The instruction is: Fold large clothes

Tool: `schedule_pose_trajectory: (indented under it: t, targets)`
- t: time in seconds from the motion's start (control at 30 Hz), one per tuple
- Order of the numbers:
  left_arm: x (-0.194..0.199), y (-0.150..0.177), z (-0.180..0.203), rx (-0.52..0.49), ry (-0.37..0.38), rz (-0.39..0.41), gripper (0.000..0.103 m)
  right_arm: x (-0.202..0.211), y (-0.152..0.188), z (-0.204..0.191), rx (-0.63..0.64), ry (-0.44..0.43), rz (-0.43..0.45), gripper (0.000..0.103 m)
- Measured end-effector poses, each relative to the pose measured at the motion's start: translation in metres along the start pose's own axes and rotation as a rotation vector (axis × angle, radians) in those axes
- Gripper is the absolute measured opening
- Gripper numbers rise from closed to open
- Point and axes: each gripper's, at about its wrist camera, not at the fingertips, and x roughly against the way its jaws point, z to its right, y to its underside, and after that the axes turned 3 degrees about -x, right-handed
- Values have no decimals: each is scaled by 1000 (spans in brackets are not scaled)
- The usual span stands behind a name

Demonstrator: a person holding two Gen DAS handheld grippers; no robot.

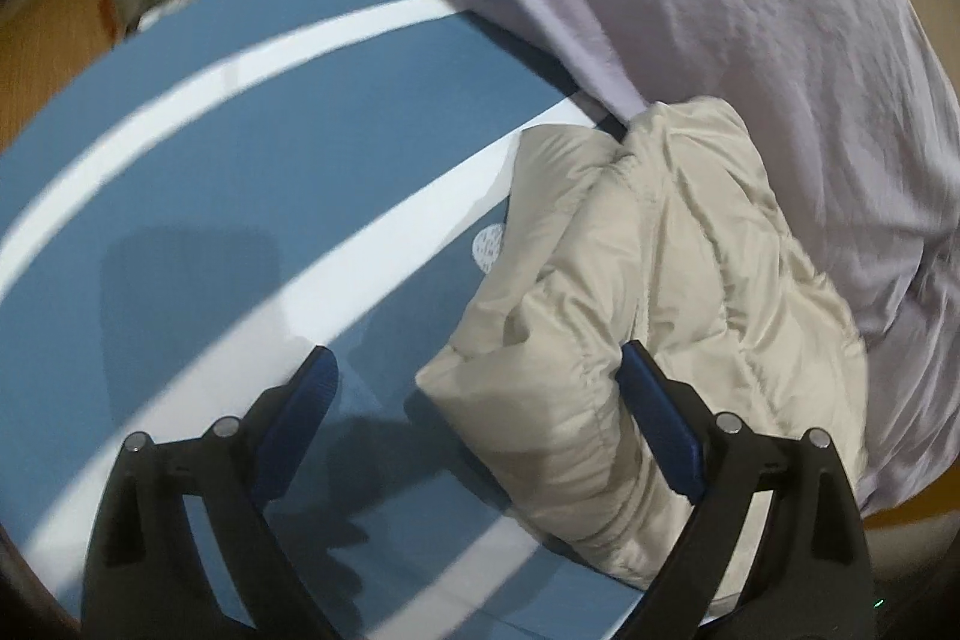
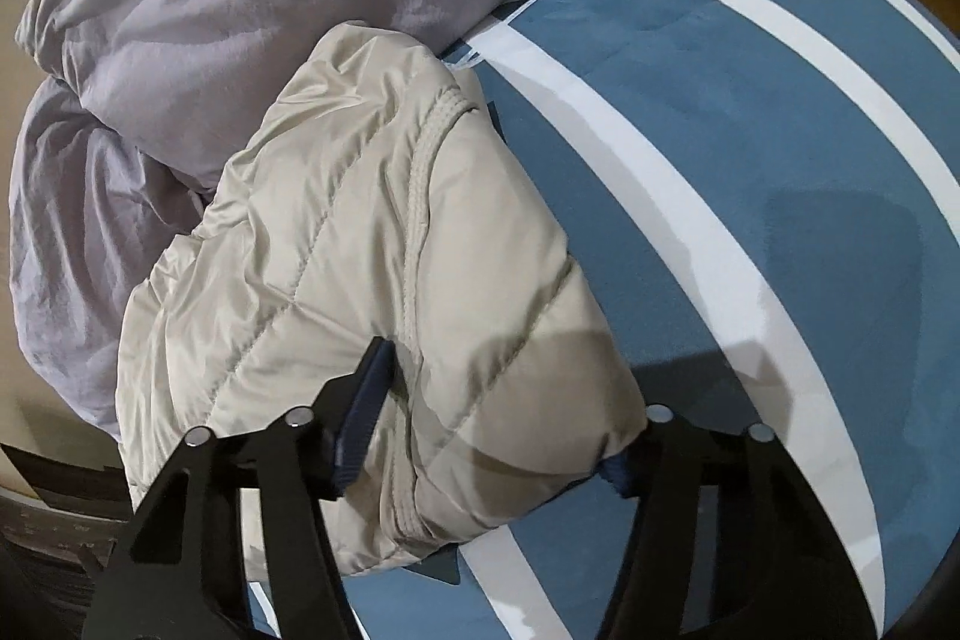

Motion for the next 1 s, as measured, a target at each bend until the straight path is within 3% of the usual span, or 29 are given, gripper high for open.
schedule_pose_trajectory:
  t: [0.13,0.5,0.77,0.83,0.9,1.0]
  targets:
    - [-2,7,-5,90,35,-16,94,-1,-4,-1,-6,10,0,55]
    - [-19,0,11,20,18,-44,96,-12,-6,-12,-14,34,-6,64]
    - [-27,-6,25,-19,12,-47,95,-18,-9,-14,-17,31,-5,63]
    - [-26,-6,26,-20,50,-46,68,-18,-8,-15,-10,35,-1,60]
    - [-23,-5,33,-33,102,-37,50,-17,-8,-16,4,37,4,54]
    - [-19,-5,40,-60,73,-25,42,-15,-7,-18,20,38,10,45]
